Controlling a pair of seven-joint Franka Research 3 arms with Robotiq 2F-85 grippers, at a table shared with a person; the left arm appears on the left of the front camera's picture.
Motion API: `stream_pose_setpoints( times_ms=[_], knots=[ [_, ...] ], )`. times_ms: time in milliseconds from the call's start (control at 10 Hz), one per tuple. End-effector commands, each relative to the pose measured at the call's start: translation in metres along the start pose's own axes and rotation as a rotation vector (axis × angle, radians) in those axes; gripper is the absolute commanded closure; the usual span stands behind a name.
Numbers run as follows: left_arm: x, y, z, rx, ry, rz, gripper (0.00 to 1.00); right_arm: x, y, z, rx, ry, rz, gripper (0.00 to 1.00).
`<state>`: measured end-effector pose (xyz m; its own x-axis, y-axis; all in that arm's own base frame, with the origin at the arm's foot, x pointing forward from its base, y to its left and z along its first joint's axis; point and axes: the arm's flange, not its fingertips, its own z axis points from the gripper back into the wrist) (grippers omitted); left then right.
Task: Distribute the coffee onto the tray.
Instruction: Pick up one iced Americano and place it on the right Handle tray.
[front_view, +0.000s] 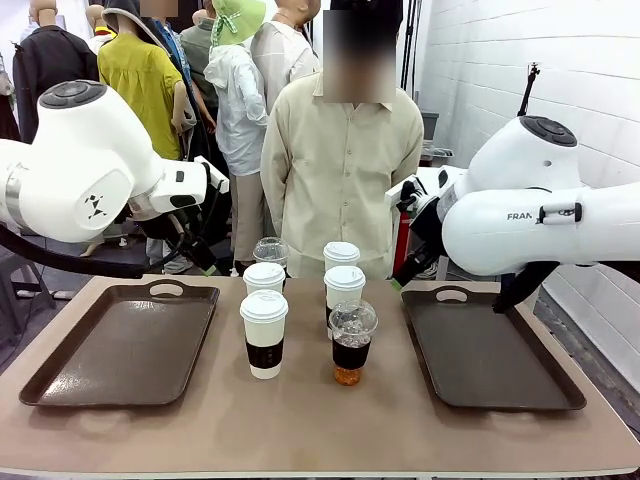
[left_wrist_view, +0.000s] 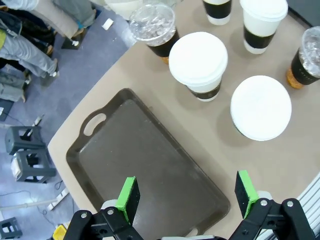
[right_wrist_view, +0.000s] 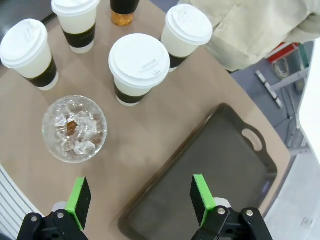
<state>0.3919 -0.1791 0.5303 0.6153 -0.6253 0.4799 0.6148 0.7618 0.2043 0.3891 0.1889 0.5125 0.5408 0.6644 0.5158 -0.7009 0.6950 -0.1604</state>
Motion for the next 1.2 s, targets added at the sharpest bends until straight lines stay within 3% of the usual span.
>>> stream_pose_setpoints(
  times_ms=[0, 600, 1100],
  knots=[
    [-0.007, 0.003, 0.006, -0.121, -0.04, -0.036, 0.0, -0.013, -0.003, 0.012, 0.098, -0.038, 0.026, 0.0],
    [-0.019, 0.02, 0.02, -0.349, -0.189, -0.234, 0.0, -0.034, -0.019, 0.041, 0.331, -0.188, 0.125, 0.0],
    [-0.027, 0.018, 0.026, -0.38, -0.302, -0.219, 0.0, -0.038, -0.032, 0.038, 0.374, -0.25, 0.123, 0.0]
  ],
)
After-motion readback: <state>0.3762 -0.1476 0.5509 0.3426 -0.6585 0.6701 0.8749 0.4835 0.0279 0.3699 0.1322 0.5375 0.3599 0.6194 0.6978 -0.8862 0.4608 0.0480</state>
